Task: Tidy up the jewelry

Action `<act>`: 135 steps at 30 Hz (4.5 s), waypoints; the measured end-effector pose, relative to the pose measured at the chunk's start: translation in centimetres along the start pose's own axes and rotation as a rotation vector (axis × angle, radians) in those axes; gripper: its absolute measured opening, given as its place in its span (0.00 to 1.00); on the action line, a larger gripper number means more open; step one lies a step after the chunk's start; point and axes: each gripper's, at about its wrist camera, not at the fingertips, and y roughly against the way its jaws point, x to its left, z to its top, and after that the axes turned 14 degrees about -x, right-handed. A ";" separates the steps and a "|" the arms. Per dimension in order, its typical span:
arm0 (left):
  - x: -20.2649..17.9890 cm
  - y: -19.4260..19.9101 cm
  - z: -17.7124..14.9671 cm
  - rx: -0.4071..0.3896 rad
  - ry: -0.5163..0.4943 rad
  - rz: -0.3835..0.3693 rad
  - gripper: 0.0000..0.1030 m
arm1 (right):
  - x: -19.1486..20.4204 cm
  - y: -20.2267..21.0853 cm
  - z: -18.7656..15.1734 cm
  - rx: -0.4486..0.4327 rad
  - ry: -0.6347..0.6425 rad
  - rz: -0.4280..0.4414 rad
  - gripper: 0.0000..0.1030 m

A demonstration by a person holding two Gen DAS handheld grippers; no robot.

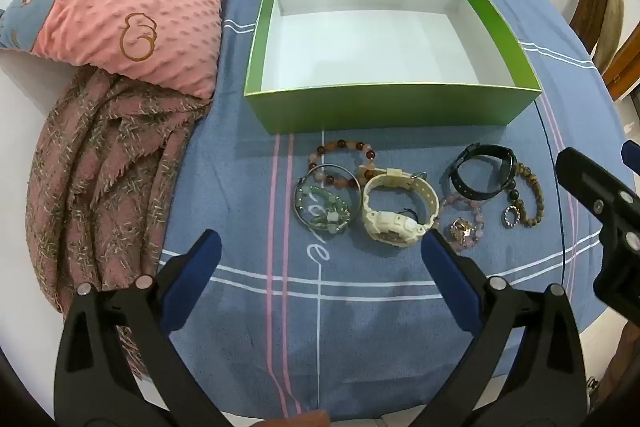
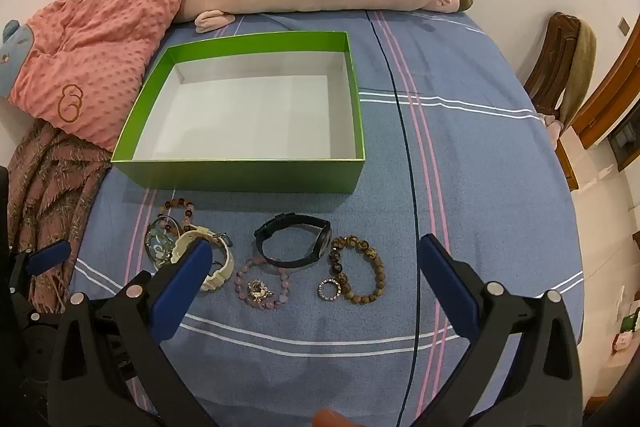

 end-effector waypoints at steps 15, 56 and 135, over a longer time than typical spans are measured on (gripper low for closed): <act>0.0 0.0 0.0 0.002 0.000 -0.003 0.98 | 0.0 0.1 -0.1 0.000 -0.002 0.002 0.99; 0.0 0.0 0.0 0.011 0.002 -0.005 0.98 | 0.0 0.1 -0.2 0.003 -0.001 0.003 0.99; -2.0 -6.1 -1.8 0.164 0.510 0.036 0.67 | 1.1 -10.9 -4.1 0.269 0.379 0.242 0.17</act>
